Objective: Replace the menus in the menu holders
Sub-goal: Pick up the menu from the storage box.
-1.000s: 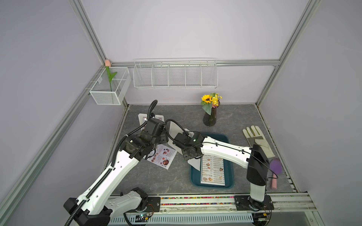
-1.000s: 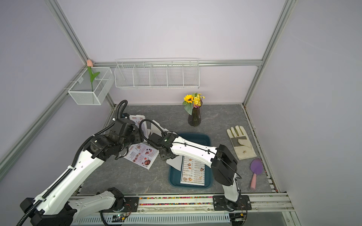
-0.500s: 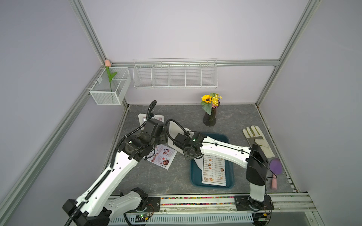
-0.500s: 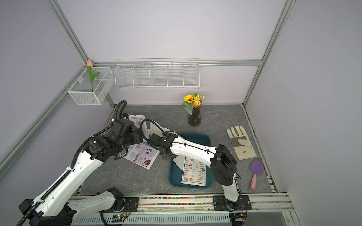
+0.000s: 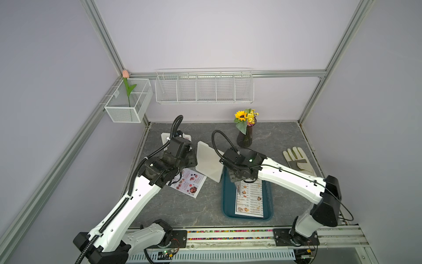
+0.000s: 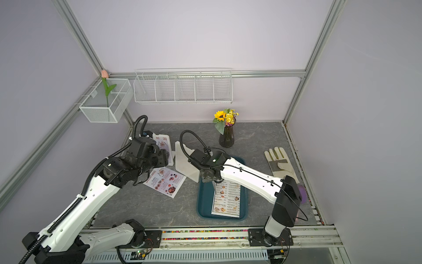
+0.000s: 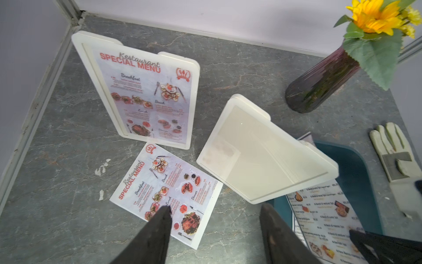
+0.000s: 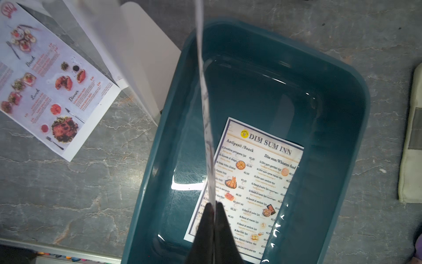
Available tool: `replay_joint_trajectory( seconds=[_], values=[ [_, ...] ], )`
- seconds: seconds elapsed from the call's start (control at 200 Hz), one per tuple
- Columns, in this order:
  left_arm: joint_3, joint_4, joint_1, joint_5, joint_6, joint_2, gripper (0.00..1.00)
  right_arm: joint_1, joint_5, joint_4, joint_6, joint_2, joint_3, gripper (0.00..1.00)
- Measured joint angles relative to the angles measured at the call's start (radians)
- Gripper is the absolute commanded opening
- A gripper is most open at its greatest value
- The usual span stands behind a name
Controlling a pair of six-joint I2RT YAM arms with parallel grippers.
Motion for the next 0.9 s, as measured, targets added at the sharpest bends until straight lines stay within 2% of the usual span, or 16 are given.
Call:
replay_joint_trajectory(
  seconds=[0.29,0.51,0.62,0.845,0.87,0.9],
  values=[
    [0.013,0.034,-0.016,0.166,0.029,0.058,0.64,-0.103,-0.065,0.043,-0.13,-0.241,-0.042,0.07],
    [0.007,0.183,-0.031,0.418,0.047,0.069,0.77,-0.163,-0.101,0.105,-0.257,-0.392,-0.039,0.07],
    [0.007,0.279,-0.031,0.52,0.043,0.089,0.8,-0.193,-0.139,0.17,-0.317,-0.444,-0.032,0.06],
    [0.034,0.428,-0.021,0.644,0.016,0.156,0.92,-0.304,-0.336,0.333,-0.351,-0.491,0.007,0.07],
    [0.035,0.446,-0.014,0.659,0.007,0.159,1.0,-0.312,-0.362,0.352,-0.351,-0.494,0.008,0.07],
    [0.036,0.471,-0.002,0.678,-0.009,0.161,0.99,-0.319,-0.393,0.372,-0.35,-0.496,0.008,0.07]
  ],
)
